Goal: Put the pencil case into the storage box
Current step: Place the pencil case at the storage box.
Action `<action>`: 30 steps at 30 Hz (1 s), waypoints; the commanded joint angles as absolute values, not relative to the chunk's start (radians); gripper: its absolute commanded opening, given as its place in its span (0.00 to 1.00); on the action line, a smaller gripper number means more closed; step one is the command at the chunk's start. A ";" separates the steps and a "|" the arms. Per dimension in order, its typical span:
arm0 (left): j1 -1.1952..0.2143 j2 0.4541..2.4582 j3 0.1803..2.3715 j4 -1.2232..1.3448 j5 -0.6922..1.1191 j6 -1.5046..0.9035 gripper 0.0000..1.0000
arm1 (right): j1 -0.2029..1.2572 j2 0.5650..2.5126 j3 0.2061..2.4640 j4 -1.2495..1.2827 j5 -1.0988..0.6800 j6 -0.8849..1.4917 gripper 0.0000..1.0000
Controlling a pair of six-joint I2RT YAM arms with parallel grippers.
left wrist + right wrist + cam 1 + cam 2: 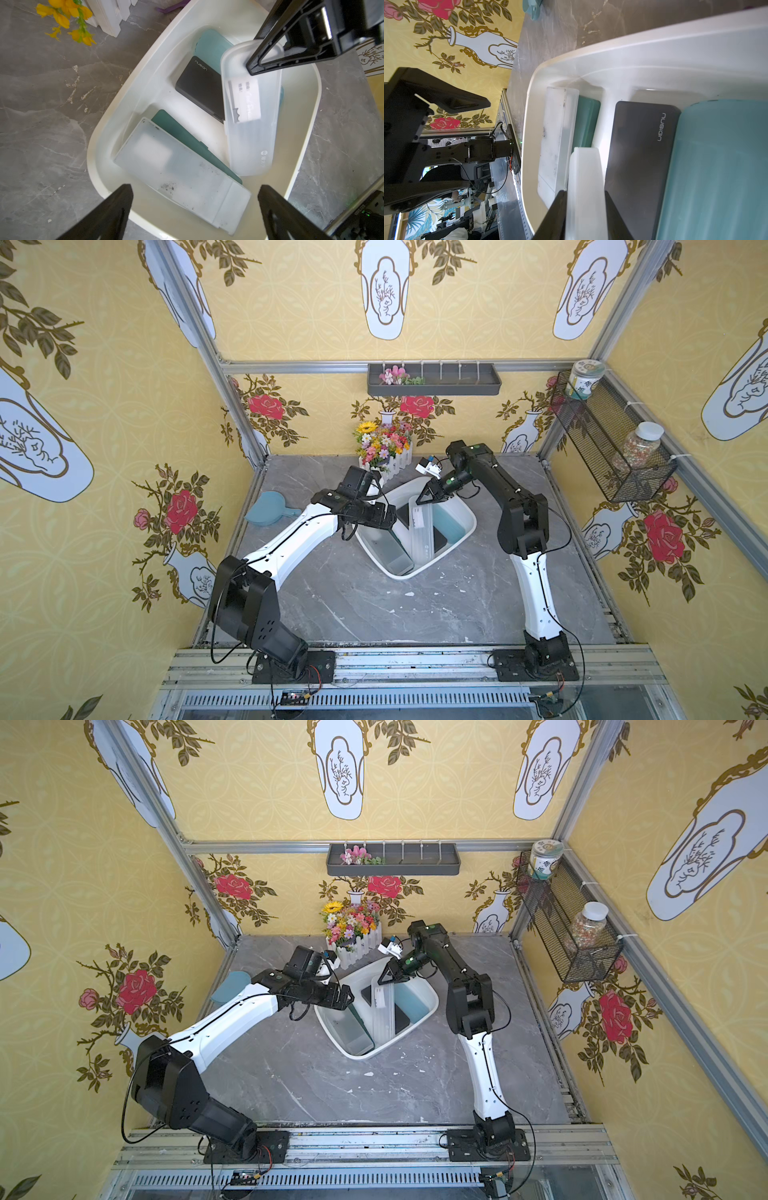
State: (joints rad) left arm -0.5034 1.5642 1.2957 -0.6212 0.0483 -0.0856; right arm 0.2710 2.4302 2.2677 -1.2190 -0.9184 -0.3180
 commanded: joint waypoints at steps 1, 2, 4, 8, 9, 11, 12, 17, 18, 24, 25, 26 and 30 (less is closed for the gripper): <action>-0.503 1.565 1.289 -0.606 0.060 -0.081 1.00 | 0.285 2.429 2.246 -1.181 -0.908 -0.314 0.32; -0.502 1.565 1.289 -0.605 0.060 -0.081 1.00 | 0.291 2.426 2.237 -1.168 -0.906 -0.305 0.32; -0.503 1.567 1.287 -0.605 0.059 -0.082 1.00 | 0.299 2.420 2.216 -1.136 -0.906 -0.292 0.32; -0.502 1.573 1.287 -0.605 0.059 -0.082 1.00 | 0.321 2.415 2.190 -1.091 -0.892 -0.266 0.32; -0.503 1.572 1.287 -0.605 0.060 -0.083 1.00 | 0.326 2.413 2.183 -1.079 -0.888 -0.258 0.32; -0.502 1.572 1.287 -0.604 0.058 -0.083 1.00 | 0.337 2.411 2.169 -1.048 -0.884 -0.240 0.32; -0.502 1.572 1.287 -0.605 0.057 -0.081 1.00 | 0.344 2.411 2.163 -1.037 -0.882 -0.232 0.32; -0.502 1.572 1.284 -0.605 0.057 -0.084 1.00 | 0.374 2.418 2.163 -1.014 -0.877 -0.221 0.33; -0.502 1.572 1.284 -0.605 0.057 -0.084 1.00 | 0.381 2.421 2.136 -1.010 -0.875 -0.220 0.33; -0.502 1.575 1.284 -0.604 0.060 -0.085 1.00 | 0.417 2.454 2.134 -1.001 -0.857 -0.212 0.33; -0.502 1.574 1.283 -0.604 0.060 -0.085 1.00 | 0.422 2.458 2.134 -1.002 -0.855 -0.210 0.33; -0.502 1.574 1.283 -0.604 0.060 -0.085 1.00 | 0.424 2.461 2.135 -1.001 -0.853 -0.210 0.34; -0.502 1.574 1.279 -0.603 0.061 -0.087 1.00 | 0.441 2.462 2.132 -0.998 -0.815 -0.205 0.41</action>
